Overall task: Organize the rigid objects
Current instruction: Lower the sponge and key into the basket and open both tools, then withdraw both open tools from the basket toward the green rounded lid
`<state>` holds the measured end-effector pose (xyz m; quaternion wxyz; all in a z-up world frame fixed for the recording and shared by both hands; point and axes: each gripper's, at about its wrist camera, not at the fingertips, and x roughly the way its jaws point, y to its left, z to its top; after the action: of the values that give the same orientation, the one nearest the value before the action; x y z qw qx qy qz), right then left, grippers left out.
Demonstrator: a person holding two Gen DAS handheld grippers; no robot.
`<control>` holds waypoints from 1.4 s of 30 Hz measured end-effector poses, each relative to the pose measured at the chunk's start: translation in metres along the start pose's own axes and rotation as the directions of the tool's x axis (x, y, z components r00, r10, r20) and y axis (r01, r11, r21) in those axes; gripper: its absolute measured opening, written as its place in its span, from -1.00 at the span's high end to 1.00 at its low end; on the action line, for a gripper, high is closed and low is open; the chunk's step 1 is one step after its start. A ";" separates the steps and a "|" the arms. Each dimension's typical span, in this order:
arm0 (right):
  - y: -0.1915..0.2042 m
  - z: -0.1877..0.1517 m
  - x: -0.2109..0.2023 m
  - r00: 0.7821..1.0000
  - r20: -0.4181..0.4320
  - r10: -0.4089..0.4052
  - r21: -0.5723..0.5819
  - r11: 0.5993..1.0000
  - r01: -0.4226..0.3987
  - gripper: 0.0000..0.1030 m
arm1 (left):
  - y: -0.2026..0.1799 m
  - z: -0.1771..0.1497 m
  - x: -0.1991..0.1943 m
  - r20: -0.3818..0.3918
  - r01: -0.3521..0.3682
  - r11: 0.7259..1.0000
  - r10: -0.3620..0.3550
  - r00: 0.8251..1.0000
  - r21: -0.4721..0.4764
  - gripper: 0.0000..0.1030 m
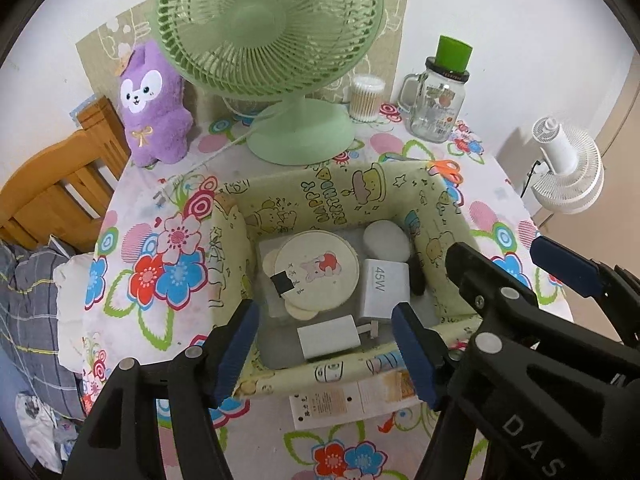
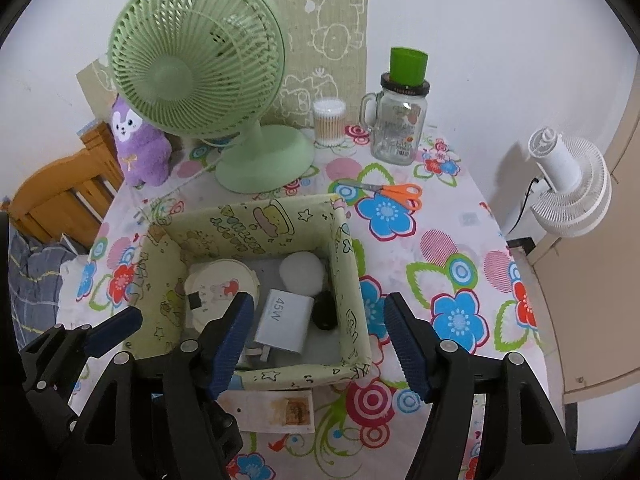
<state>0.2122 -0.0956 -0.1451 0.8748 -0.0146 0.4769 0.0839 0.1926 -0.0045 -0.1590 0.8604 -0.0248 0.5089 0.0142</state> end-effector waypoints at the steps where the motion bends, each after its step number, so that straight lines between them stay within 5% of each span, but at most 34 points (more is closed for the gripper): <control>1: 0.000 0.000 -0.004 1.000 0.005 0.000 -0.001 1.000 0.000 -0.39 | 0.000 -0.001 -0.003 0.003 0.000 1.000 0.000 1.000 -0.001 -0.38; 18: 0.002 -0.021 -0.046 0.999 0.052 0.017 0.021 1.000 -0.018 -0.56 | -0.003 -0.026 -0.048 0.060 0.012 1.000 -0.013 0.998 0.019 -0.52; 42: 0.001 -0.066 -0.066 0.999 0.038 0.020 0.034 0.999 -0.021 -0.56 | -0.002 -0.070 -0.061 0.043 0.049 0.999 -0.050 0.998 0.015 -0.64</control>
<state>0.1220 -0.1101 -0.1252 0.8828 0.0069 0.4620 0.0850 0.1019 -0.0107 -0.1387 0.8714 -0.0310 0.4894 -0.0100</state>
